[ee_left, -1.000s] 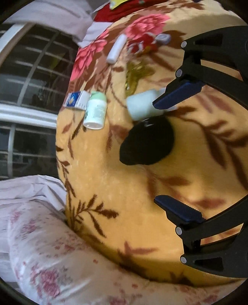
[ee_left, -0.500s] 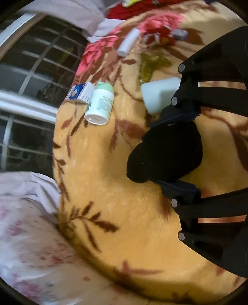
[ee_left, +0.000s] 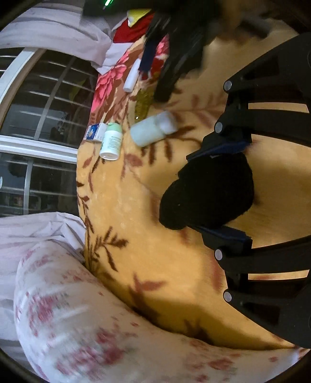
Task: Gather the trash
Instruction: 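Grasp the white pill bottle with the right gripper while the left holds the black pouf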
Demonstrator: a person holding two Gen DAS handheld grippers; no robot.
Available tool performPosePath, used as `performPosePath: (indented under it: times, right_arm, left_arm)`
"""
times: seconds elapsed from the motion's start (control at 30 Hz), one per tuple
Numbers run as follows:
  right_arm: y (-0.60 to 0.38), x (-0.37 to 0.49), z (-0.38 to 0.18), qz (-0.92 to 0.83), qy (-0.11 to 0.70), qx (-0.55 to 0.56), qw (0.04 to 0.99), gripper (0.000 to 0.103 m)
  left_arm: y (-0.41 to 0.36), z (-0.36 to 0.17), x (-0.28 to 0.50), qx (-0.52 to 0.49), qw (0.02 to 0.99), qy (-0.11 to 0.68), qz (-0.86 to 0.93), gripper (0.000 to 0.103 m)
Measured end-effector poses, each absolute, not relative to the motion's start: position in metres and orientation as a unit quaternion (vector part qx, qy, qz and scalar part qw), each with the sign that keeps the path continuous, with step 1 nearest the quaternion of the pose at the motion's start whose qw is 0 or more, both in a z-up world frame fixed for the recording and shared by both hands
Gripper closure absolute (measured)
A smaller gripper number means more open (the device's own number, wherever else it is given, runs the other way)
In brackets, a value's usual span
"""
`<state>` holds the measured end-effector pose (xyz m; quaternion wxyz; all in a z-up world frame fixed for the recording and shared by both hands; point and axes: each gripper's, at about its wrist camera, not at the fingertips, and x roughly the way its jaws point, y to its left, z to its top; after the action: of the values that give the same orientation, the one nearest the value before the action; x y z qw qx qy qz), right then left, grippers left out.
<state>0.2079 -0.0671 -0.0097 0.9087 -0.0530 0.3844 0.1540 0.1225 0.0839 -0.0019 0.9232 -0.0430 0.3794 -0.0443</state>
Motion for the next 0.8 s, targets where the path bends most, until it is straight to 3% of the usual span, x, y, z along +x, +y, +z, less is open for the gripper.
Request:
performPosePath:
  times: [0.17,0.27,0.33,0.43,0.8]
  right_arm:
    - [-0.044,0.243,-0.03,0.143,0.422,-0.056,0.893,0.012]
    - [-0.036,0.257,-0.042,0.135,0.442,-0.057,0.885,0.022]
    - [-0.03,0.265,-0.051,0.128,0.454,-0.073,0.879,0.043]
    - [-0.029,0.271,-0.059,0.134,0.462,-0.07,0.874,0.058]
    - [-0.047,0.217,-0.03,0.16,0.435,-0.062,0.884,0.06]
  left_arm:
    - [0.092,-0.006,0.099,-0.043,0.922,0.382,-0.057,0.055]
    - [0.093,-0.009,0.089,-0.043,0.922,0.38,-0.065,0.055]
    - [0.094,-0.01,0.085,-0.044,0.921,0.38,-0.068,0.055]
    - [0.093,-0.012,0.081,-0.045,0.921,0.38,-0.073,0.055]
    - [0.084,-0.009,0.058,-0.041,0.923,0.375,-0.08,0.055]
